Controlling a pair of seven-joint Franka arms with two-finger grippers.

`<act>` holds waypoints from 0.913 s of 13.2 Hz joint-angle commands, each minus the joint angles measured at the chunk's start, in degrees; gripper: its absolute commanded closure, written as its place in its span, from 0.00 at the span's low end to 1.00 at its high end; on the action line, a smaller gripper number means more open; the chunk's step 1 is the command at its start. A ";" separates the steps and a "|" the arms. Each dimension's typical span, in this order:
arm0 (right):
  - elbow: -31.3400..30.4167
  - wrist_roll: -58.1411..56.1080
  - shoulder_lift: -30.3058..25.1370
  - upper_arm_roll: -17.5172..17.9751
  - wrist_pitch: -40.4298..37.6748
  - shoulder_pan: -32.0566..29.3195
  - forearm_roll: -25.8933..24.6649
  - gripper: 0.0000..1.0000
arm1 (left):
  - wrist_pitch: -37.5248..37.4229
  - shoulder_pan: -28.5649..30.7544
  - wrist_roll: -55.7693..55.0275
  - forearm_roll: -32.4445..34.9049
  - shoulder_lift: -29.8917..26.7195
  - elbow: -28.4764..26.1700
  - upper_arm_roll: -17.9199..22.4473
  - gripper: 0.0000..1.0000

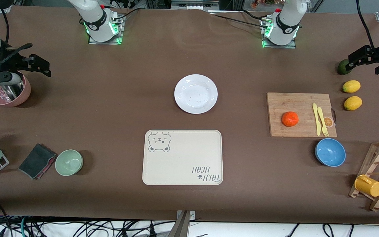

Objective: Place orange and plate with both arms

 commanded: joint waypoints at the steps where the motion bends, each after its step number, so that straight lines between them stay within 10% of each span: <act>1: 0.49 0.51 0.02 0.09 2.13 -0.24 0.16 0.00 | -0.76 0.84 0.72 -0.77 0.81 1.80 -0.15 0.00; 12: 0.49 -0.19 0.02 0.53 1.97 -0.06 0.60 0.00 | -0.67 0.76 0.81 -0.59 0.81 1.80 -0.33 0.00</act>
